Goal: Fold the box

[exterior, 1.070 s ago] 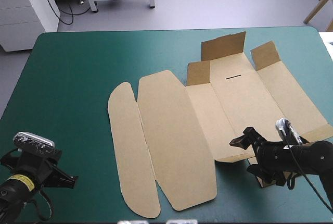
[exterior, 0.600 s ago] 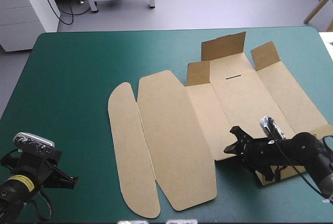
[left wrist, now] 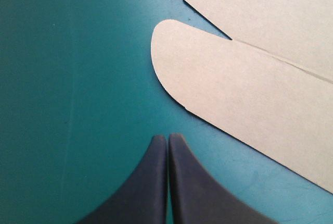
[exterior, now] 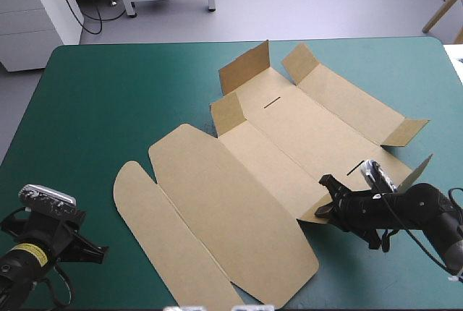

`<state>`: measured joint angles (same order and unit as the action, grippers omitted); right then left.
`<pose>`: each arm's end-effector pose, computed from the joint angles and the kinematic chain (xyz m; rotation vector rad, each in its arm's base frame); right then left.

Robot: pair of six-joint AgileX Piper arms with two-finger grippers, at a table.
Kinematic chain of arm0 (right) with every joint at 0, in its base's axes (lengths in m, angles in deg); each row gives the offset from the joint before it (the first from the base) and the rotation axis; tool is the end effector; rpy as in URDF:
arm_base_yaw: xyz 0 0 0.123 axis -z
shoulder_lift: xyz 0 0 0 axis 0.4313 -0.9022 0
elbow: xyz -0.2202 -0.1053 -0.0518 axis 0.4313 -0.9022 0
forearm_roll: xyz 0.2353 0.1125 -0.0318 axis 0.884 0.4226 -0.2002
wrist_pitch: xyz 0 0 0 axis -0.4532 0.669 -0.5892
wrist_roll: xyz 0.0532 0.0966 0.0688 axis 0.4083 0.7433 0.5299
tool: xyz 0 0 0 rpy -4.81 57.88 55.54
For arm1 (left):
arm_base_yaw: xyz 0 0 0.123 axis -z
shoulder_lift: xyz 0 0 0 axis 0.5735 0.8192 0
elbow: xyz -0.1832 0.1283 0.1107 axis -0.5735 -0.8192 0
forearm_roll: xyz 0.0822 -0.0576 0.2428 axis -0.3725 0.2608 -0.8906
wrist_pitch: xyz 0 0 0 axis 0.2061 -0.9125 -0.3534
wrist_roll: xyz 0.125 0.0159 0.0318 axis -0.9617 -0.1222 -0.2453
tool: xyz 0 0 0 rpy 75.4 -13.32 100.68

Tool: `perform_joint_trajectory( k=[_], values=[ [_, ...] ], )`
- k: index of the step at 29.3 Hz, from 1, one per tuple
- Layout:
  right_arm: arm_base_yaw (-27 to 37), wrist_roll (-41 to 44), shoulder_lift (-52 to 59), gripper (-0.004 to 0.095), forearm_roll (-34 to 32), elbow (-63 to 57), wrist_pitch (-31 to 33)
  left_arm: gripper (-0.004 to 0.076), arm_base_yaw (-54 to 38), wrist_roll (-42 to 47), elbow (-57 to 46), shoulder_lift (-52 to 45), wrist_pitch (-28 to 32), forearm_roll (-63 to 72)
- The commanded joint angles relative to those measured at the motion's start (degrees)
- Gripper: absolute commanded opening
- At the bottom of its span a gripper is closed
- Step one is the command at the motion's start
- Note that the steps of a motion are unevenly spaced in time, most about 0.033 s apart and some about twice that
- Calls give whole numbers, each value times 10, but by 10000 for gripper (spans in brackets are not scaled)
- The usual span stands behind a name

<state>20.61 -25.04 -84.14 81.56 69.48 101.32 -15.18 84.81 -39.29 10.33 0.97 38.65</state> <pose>0.2128 0.0843 0.1641 0.9095 2.6520 0.9879 0.1439 -0.0274 0.2671 0.3940 2.2575 0.0675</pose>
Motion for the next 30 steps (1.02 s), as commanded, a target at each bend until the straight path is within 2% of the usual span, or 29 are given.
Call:
perform_joint_trajectory(
  k=[1,7,17,23,30],
  values=[
    [-2,-29,6,-18,17,23,-16,-10,2,4,18,6,31,-2],
    [-2,-62,6,-17,1,70,-27,-10,2,4,18,6,33,-2],
    [-2,-103,6,-17,-114,169,-5,-10,2,4,18,6,37,-4],
    [-2,-159,6,-17,-170,201,16,-10,2,4,18,6,53,-4],
    [-2,-252,-4,-18,-240,206,-6,-10,2,4,18,6,65,-2]
  ],
)
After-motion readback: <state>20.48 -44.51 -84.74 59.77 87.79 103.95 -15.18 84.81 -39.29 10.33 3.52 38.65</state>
